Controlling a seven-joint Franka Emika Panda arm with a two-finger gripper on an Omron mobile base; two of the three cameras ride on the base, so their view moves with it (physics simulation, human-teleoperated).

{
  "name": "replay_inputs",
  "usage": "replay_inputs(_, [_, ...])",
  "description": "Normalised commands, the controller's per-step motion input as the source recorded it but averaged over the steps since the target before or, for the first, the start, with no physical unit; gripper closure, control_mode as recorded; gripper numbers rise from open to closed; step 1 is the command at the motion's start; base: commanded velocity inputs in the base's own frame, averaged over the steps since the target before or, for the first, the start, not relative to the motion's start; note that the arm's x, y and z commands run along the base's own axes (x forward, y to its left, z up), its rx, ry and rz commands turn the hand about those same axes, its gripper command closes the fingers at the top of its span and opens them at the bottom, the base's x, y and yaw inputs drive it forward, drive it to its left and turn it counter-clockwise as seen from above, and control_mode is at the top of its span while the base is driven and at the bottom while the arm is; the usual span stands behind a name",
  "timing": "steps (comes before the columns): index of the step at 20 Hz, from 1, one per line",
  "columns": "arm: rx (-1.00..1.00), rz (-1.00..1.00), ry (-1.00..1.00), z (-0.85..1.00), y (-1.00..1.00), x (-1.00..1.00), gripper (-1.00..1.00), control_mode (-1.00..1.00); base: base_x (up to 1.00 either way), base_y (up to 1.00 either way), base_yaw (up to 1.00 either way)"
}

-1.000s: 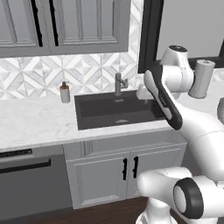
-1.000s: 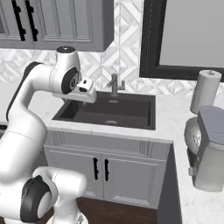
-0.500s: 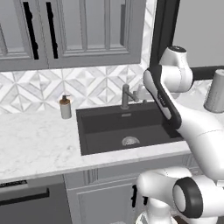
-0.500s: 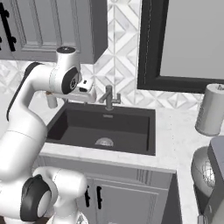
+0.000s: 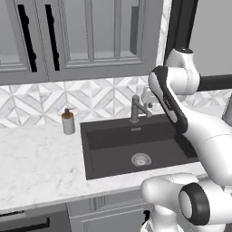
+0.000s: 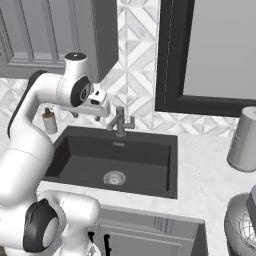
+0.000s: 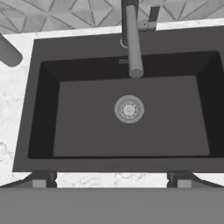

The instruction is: Navigate to the sink.

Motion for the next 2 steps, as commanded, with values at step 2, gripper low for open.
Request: replay_inputs(2, [0.0, 0.0, 0.0, 0.0, 0.0, 0.0, -1.0, 1.0, 0.49, 0.0, 0.0])
